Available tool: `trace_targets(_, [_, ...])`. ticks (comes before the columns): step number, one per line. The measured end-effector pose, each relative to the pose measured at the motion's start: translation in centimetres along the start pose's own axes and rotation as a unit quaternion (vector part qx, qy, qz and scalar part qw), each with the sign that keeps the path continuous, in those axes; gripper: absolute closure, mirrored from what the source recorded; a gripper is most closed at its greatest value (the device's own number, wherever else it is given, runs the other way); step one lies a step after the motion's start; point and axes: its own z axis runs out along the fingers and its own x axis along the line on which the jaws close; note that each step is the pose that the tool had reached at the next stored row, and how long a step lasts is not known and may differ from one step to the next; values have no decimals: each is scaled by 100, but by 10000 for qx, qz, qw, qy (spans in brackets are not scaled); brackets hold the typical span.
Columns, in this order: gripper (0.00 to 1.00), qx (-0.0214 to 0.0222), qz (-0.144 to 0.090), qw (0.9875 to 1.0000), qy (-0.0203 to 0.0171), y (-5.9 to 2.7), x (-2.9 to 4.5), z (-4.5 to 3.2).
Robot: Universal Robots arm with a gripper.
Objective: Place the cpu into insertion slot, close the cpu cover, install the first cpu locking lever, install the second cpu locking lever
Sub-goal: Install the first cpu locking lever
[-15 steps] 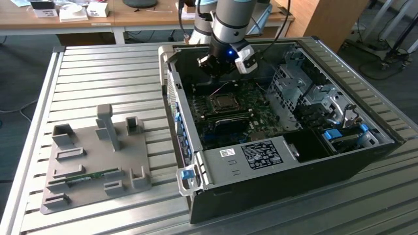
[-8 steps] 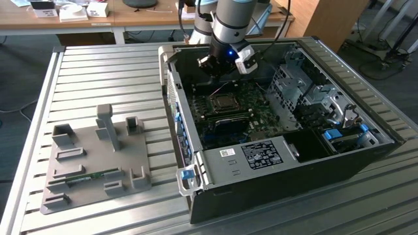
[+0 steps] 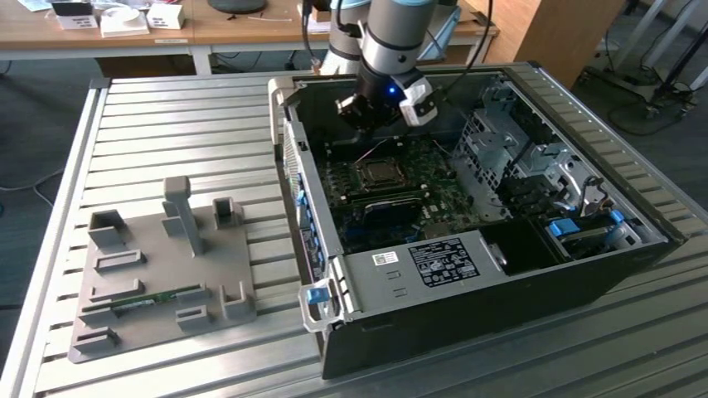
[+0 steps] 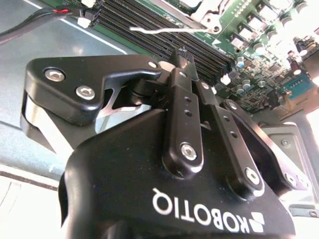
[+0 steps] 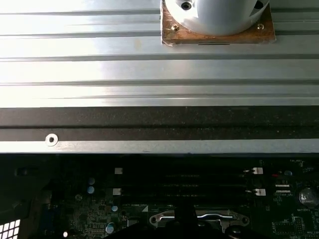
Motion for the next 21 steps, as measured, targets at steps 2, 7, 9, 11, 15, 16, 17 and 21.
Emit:
trace_targets(2, [89, 1, 1, 10000, 0, -4, -7, 17])
trace_targets(7, [89, 1, 0, 10000, 0, -6, -29, 44])
trace_targets(9, [89, 1, 1, 10000, 1, -5, -44, 48])
trace_targets(11, [89, 1, 1, 10000, 0, -4, -46, 50])
trace_targets(15, [89, 2, 1, 10000, 0, 1, -47, 62])
trace_targets(16, [89, 2, 1, 10000, 1, 5, -46, 65])
trace_targets(17, [89, 1, 1, 10000, 0, 8, -46, 68])
trace_targets(21, [89, 1, 1, 10000, 0, 9, -46, 70])
